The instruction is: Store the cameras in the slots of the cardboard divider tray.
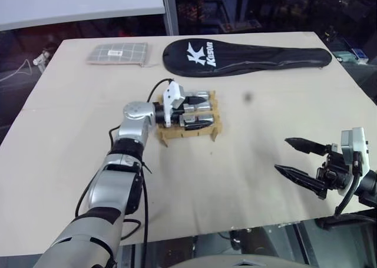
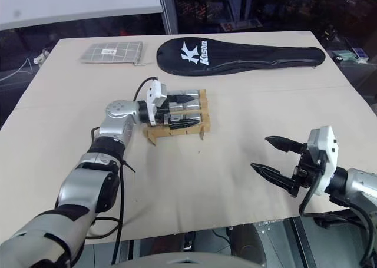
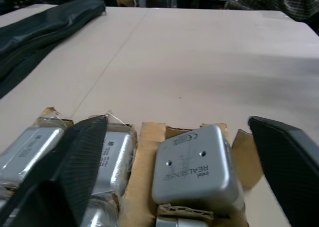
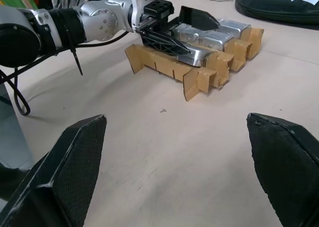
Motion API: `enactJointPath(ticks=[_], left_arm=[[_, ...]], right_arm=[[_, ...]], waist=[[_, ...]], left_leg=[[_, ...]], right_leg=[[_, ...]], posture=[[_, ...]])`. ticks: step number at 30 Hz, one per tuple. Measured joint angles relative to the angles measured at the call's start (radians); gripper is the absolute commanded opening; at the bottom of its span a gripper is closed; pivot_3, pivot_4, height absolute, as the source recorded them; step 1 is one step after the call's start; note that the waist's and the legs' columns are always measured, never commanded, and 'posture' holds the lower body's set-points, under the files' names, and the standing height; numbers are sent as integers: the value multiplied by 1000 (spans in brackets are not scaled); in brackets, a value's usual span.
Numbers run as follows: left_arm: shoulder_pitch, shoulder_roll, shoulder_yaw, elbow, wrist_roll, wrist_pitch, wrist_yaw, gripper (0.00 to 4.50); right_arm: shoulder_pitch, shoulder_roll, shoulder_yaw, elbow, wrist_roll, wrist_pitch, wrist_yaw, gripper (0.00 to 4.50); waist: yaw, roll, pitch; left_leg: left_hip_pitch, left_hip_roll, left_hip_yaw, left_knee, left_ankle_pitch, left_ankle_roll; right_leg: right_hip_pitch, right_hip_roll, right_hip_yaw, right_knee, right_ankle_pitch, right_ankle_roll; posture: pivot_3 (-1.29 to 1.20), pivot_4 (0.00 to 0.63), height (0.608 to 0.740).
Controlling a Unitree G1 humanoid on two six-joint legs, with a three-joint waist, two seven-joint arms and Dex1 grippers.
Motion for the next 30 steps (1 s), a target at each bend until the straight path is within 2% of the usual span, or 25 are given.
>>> enactJointPath(ticks=[5, 13, 19, 23, 25, 30], left_arm=[[12, 46, 0, -49, -5, 38, -36, 4418], [140, 107, -21, -306, -21, 106, -90, 4418], [203, 263, 10, -532, -62, 203, -81, 4418], [277, 359, 48, -699, -131, 349, -65, 4418], [348, 418, 114, -812, -184, 417, -39, 4418], [541, 493, 330, -1066, -391, 651, 57, 4418]], right_arm=[[0, -5, 1, 1, -5, 0, 2, 4500], [-21, -9, 27, 11, -21, 0, 11, 4500], [-28, -17, 53, 21, -60, -2, 19, 4500], [-111, -17, 109, 38, -98, -12, 19, 4500], [-209, -16, 186, 81, -166, -32, 14, 4500], [-472, 32, 414, 216, -361, -89, 14, 4500]], waist=[[-1, 0, 0], [1, 0, 0], [-5, 0, 0], [-2, 0, 0], [-9, 0, 0], [-18, 1, 1]], left_leg=[[-1, 0, 0, 0, 0, 0], [-1, 0, -1, 0, 0, 0], [0, 1, -1, -1, 0, 0], [0, 2, -1, 0, 0, 0], [1, 3, -1, 0, 0, 0], [-1, 4, -2, -1, 0, 0]], right_leg=[[-1, 0, 0, 0, 0, 0], [-1, 0, 0, 0, 0, 0], [-1, 0, 0, 0, 0, 0], [-1, 0, 0, 0, -2, 3], [-2, 0, 1, 0, -3, 2], [-5, 0, 1, 1, -2, 3]], posture=[[0, 150, 740], [0, 150, 740], [0, 150, 740], [0, 150, 740], [0, 150, 740], [0, 150, 740]])
